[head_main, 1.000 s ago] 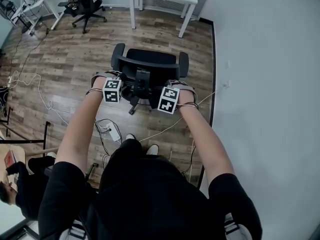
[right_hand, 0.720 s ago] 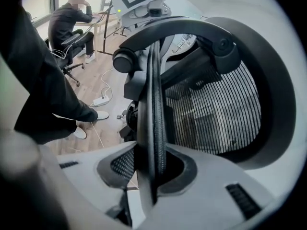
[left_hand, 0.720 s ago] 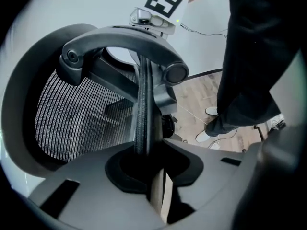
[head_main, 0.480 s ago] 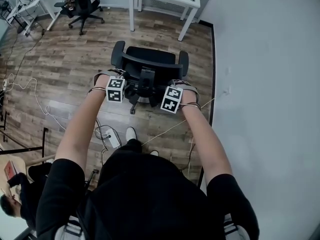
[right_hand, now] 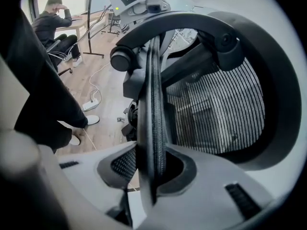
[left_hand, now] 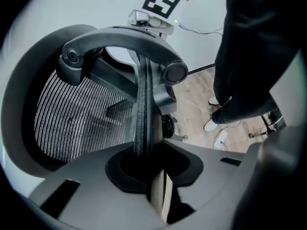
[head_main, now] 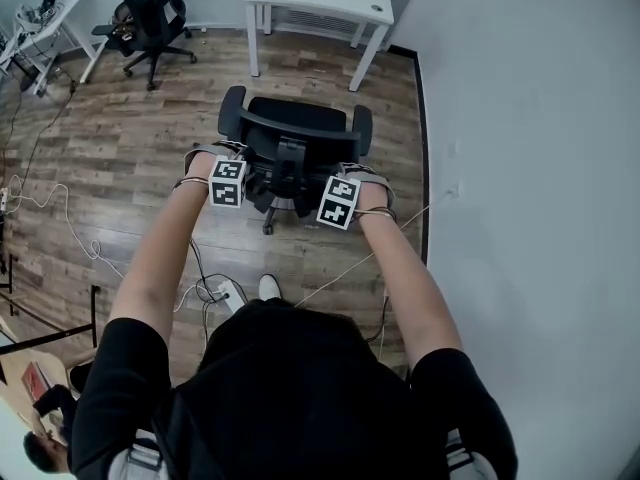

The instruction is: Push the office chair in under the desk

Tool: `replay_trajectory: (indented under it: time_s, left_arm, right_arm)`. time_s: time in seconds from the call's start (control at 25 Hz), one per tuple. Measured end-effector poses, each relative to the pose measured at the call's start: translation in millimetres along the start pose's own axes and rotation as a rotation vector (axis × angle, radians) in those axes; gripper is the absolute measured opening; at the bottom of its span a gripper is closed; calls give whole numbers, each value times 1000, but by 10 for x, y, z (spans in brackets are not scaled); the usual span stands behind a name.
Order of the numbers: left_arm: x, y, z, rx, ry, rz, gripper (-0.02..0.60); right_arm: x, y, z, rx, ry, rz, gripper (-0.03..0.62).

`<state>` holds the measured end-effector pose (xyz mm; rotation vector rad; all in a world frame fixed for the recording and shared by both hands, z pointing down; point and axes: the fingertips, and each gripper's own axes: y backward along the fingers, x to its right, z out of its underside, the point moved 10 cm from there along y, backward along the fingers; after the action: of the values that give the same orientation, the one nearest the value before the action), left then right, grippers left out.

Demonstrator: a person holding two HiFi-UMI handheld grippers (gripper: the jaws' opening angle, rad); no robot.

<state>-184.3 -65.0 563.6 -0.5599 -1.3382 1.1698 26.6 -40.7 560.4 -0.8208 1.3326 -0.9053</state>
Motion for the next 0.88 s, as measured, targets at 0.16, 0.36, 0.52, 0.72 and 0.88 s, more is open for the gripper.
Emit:
replay_trajectory:
  time_s: [0.16, 0.36, 0.52, 0.72, 0.88]
  left_arm:
    - [-227, -69, 159, 9, -24, 3, 69]
    - [-499, -173, 244, 12, -30, 3, 69]
    - [-735, -297, 297, 13, -28, -9, 67]
    - [-1118, -497, 359, 6, -26, -13, 67]
    - [-1436, -654, 345, 3, -19, -9, 67]
  right_arm:
    - [207, -99, -86, -8, -22, 0, 95]
    - [478, -217, -87, -11, -35, -8, 96]
    - [739, -350, -46, -8, -27, -6, 97]
    - [1118, -533, 43, -2, -18, 10, 97]
    - [1447, -686, 161, -3, -14, -5, 97]
